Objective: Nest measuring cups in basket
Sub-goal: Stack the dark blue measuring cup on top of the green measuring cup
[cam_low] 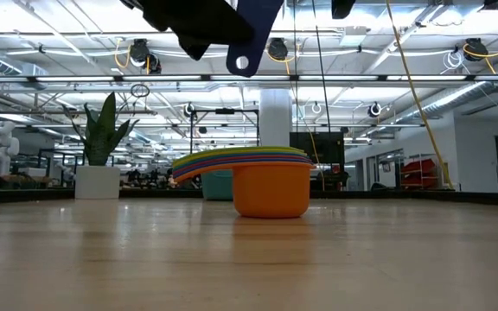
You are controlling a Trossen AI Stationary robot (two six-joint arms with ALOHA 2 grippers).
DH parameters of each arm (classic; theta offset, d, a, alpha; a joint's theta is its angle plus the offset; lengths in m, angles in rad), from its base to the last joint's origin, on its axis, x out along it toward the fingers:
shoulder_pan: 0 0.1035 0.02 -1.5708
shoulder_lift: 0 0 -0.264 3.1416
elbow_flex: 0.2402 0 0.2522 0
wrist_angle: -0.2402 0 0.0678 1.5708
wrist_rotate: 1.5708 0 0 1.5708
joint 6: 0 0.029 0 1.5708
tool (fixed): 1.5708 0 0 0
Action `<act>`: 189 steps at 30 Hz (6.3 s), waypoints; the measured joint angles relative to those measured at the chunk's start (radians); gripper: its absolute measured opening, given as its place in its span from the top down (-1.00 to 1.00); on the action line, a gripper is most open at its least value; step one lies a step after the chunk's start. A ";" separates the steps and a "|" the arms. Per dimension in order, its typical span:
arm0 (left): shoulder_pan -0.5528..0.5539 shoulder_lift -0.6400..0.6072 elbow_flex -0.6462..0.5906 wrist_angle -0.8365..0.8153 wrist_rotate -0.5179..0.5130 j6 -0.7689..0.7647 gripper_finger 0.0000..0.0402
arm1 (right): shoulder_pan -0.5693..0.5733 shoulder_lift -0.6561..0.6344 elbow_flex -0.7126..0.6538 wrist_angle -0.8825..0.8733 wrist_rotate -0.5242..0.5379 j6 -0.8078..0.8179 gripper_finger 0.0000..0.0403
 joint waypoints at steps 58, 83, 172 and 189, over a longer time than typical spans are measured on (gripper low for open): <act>-0.079 0.389 0.067 1.285 0.086 0.445 0.04 | 0.360 -0.178 -0.002 0.289 -0.005 -0.518 1.00; -0.091 0.389 0.067 1.374 0.162 0.446 0.52 | 0.376 -0.177 -0.002 0.326 -0.055 -0.513 1.00; -0.193 -0.074 0.043 0.161 -0.222 -0.141 0.96 | 0.596 -0.383 -0.002 -0.082 0.714 -0.499 0.32; -0.164 -0.087 -0.414 0.599 -0.362 -0.441 0.97 | 0.612 -0.383 -0.002 -0.075 0.711 -0.519 0.32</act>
